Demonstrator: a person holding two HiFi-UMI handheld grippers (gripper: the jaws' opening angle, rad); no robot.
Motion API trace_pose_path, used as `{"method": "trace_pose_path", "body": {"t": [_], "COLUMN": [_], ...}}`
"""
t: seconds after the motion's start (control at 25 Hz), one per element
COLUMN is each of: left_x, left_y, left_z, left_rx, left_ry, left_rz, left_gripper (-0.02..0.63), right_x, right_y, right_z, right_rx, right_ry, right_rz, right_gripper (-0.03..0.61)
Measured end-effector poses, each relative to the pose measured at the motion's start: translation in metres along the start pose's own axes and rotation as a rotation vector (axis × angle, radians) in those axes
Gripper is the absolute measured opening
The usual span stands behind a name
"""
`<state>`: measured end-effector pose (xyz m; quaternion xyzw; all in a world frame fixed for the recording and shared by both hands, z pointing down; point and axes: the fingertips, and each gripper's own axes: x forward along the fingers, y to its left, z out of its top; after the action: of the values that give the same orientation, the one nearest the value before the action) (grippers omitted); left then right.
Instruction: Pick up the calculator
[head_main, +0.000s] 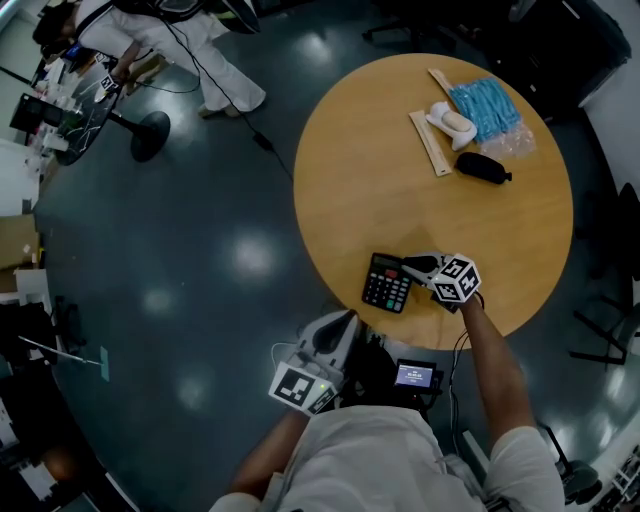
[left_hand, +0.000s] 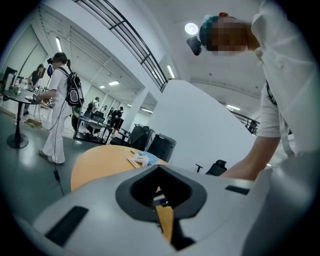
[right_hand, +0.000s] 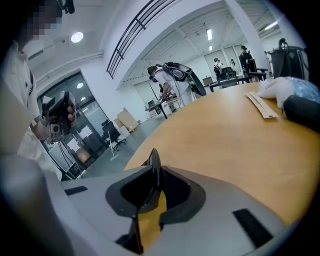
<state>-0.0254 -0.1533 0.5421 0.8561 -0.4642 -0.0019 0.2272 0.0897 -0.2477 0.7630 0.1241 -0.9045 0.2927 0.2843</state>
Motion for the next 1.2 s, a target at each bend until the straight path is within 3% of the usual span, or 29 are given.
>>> {"method": "trace_pose_path", "body": {"t": [0.28, 0.6, 0.92, 1.08, 1.2], "left_x": [-0.008, -0.032, -0.038, -0.029, -0.024], "left_y": [-0.015, -0.037, -0.06, -0.07, -0.077], "left_z": [0.0, -0.012, -0.01, -0.007, -0.006], "left_rx": [0.016, 0.082, 0.183, 0.216, 0.218], "left_ry": [-0.01, 0.003, 0.022, 0.017, 0.005], "left_rz": [-0.03, -0.017, -0.002, -0.001, -0.023], "left_gripper": [0.008, 0.008, 0.008, 0.008, 0.008], "right_x": [-0.028, -0.092, -0.177, -0.192, -0.192], "right_y": [0.03, 0.086, 0.185, 0.211, 0.215], "right_z": [-0.009, -0.026, 0.014, 0.035, 0.041], "right_rx": [0.063, 0.074, 0.04, 0.056, 0.027], "right_ry": [-0.072, -0.195, -0.397, -0.482, -0.485], "right_rz": [-0.091, -0.363, -0.655, -0.693, -0.701], "right_gripper": [0.048, 0.046, 0.046, 0.046, 0.046]}}
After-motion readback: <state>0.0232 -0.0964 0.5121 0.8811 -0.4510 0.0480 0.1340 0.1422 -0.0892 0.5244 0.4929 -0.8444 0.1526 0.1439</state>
